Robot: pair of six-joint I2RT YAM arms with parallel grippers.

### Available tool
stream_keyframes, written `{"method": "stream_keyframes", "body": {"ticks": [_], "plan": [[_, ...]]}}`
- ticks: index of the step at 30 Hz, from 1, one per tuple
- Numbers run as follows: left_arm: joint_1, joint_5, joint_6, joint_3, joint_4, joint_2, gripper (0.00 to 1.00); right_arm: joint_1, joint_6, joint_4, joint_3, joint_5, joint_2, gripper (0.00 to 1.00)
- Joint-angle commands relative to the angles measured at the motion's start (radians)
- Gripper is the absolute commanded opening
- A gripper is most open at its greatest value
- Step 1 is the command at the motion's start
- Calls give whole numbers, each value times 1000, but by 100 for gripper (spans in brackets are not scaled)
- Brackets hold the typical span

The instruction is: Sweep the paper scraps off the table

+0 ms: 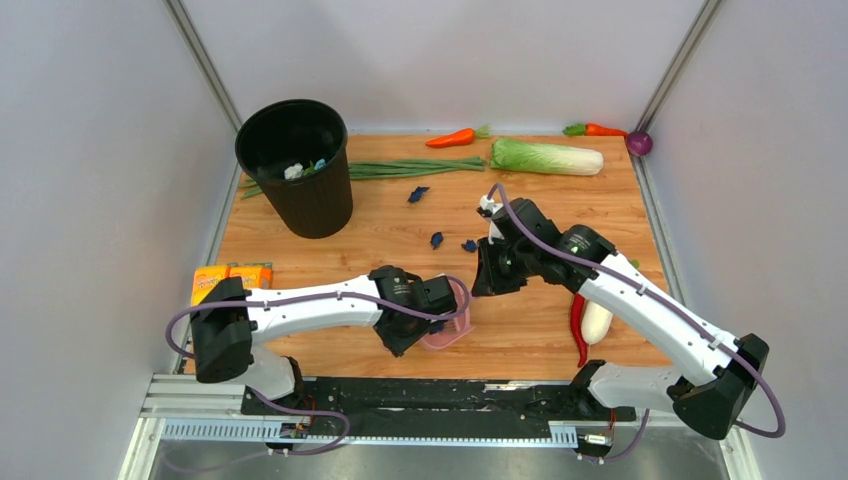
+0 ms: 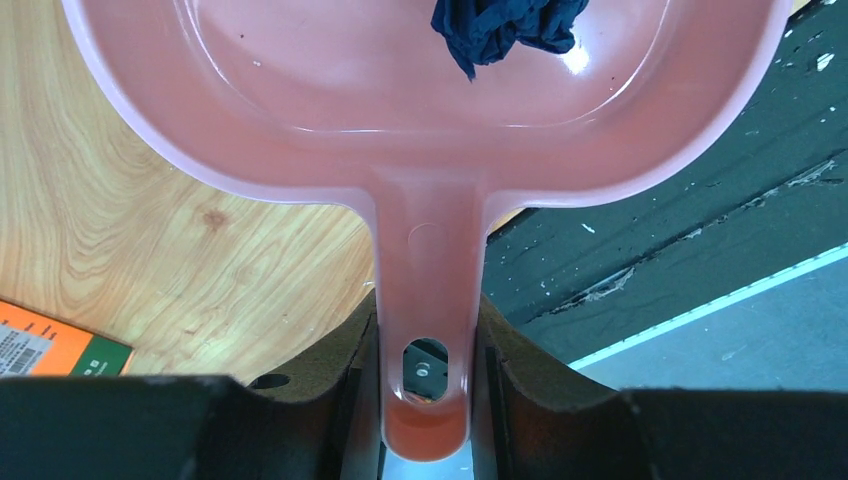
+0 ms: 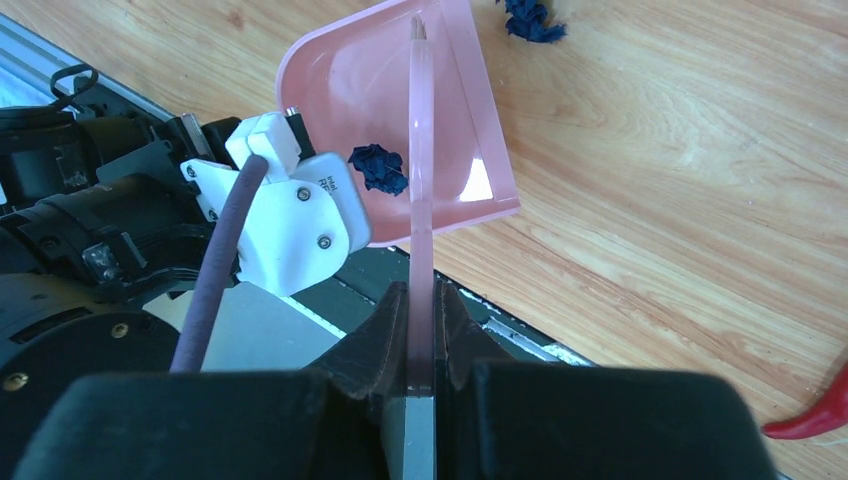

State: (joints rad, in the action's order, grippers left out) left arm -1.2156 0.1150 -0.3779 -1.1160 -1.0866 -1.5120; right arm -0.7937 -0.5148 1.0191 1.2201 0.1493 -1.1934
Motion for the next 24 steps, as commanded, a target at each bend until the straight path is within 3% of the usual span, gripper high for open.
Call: {"method": "stream_keyframes", "body": {"ticks": [1,14,24], "plan": [[-2,29,-39,-1,36,76,0,-2,-21,-39,65,-20,32,0],[-2,116,-76,-8,27,197,0,-1,-45,44,216,-148,49,0],[-2,178,-92,-38,19,245,0,-2,-109,96,309,-361,60,0]]}}
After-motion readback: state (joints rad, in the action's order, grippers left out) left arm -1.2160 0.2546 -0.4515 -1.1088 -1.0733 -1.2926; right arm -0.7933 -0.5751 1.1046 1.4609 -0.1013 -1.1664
